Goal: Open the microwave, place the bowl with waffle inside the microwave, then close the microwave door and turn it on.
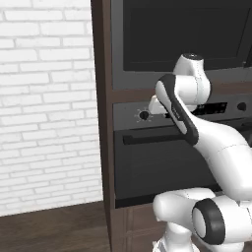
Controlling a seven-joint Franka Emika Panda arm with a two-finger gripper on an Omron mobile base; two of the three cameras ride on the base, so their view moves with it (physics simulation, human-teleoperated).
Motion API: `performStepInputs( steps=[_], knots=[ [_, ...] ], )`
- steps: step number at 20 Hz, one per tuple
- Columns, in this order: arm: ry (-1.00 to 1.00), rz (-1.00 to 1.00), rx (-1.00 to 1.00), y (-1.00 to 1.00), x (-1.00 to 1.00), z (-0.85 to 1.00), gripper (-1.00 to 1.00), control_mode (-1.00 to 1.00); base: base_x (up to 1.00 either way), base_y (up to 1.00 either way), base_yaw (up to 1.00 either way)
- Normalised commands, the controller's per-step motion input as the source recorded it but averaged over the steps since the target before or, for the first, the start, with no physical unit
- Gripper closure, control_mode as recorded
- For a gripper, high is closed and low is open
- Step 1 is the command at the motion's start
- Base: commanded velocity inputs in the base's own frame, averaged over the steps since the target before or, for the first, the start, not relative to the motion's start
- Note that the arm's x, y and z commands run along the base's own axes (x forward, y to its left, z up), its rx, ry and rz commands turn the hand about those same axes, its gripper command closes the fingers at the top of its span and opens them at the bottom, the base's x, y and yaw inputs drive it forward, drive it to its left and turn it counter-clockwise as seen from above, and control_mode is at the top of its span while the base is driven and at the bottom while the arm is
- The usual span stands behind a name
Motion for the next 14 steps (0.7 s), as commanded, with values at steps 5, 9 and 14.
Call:
performStepInputs(
  steps=[5, 9, 14],
  knots=[
    [-0.31, 0.0, 0.0, -0.16, -0.45, 0.15, -1.0, -1.0, 0.0, 0.0, 0.0],
    [-0.56, 0.0, 0.0, -0.24, -0.74, 0.58, -1.0, -1.0, 0.0, 0.0, 0.0],
    [-0.4, 0.0, 0.0, -0.11, -0.51, 0.6, -1.0, -1.0, 0.0, 0.0, 0.0]
  ],
)
